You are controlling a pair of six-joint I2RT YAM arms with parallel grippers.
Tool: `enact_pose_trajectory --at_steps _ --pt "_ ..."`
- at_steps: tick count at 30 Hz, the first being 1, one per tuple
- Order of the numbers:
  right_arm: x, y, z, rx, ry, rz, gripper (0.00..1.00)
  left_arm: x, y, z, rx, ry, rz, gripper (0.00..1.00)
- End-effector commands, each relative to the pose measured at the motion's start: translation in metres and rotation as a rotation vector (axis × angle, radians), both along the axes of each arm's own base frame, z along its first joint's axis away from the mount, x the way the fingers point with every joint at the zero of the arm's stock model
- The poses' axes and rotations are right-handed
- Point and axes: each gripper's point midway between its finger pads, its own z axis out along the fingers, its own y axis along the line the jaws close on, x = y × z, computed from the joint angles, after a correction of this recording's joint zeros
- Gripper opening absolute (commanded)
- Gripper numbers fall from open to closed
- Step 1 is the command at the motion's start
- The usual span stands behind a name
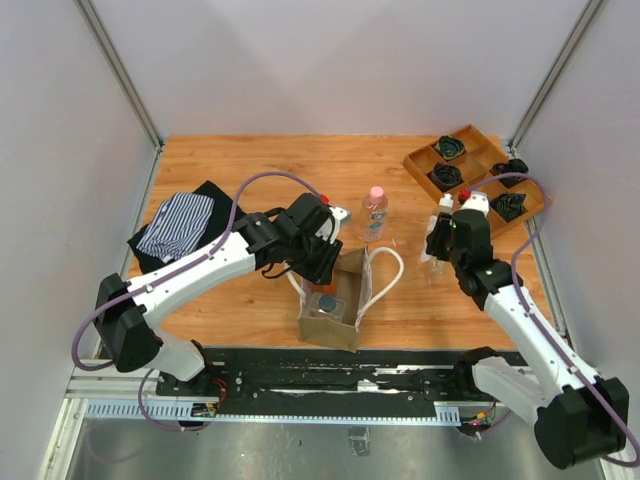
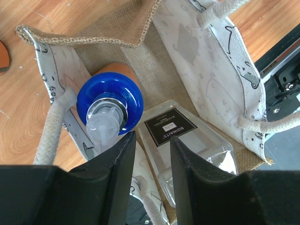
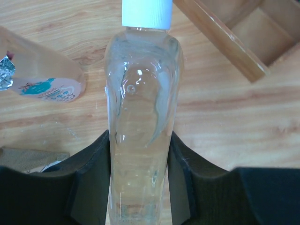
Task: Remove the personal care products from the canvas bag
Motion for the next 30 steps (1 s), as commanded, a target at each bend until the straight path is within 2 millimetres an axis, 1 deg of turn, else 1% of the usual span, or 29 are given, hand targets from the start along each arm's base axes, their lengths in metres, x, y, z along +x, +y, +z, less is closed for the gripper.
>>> enact_pose_trajectory --at_steps 1,3,5,10,15,16,17,18,19,21,22,24,26,30 --pt "0.047 0.0 0.042 -0.16 -0.218 0.016 0.01 -0.001 -0.005 -0.005 -0.001 0.013 -0.003 0.4" --pt "0.059 0.002 0.038 -0.198 -0.235 0.029 0.01 -0.001 -0.004 -0.005 0.002 0.014 0.0 0.4" --pt "0.069 0.003 0.039 -0.222 -0.277 0.029 0.01 -0.001 -0.004 -0.006 0.004 0.014 0.003 0.39" --pt "0.093 0.011 0.061 -0.255 -0.457 0.046 0.01 0.001 -0.009 -0.008 -0.003 0.023 0.004 0.39" --pt "0.122 0.038 0.077 -0.257 -0.597 0.154 0.01 0.001 -0.012 -0.01 -0.006 0.032 0.004 0.38" --pt "0.126 0.044 0.079 -0.261 -0.641 0.176 0.01 0.001 -0.012 -0.011 -0.005 0.033 0.006 0.38" --pt "0.129 0.049 0.091 -0.263 -0.735 0.19 0.01 0.001 -0.011 -0.012 -0.002 0.035 0.007 0.38" --pt "0.13 0.053 0.095 -0.273 -0.798 0.201 0.01 0.001 -0.011 -0.012 -0.002 0.034 0.007 0.38" --pt "0.134 0.057 0.09 -0.284 -0.833 0.209 0.01 0.001 -0.011 -0.013 0.001 0.036 0.008 0.38" --pt "0.137 0.064 0.096 -0.33 -0.942 0.228 0.01 0.001 -0.011 -0.014 0.004 0.039 0.011 0.38" --pt "0.138 0.067 0.092 -0.345 -0.964 0.227 0.01 0.001 -0.012 -0.015 0.004 0.041 0.01 0.38" --pt "0.145 0.075 0.084 -0.377 -0.963 0.266 0.01 0.002 -0.012 -0.015 0.006 0.043 0.01 0.38" --pt "0.148 0.08 0.078 -0.364 -0.955 0.289 0.01 0.003 -0.013 -0.016 0.014 0.045 0.008 0.37" --pt "0.152 0.098 0.078 -0.361 -0.989 0.382 0.01 0.005 -0.017 -0.018 0.013 0.049 0.004 0.36"
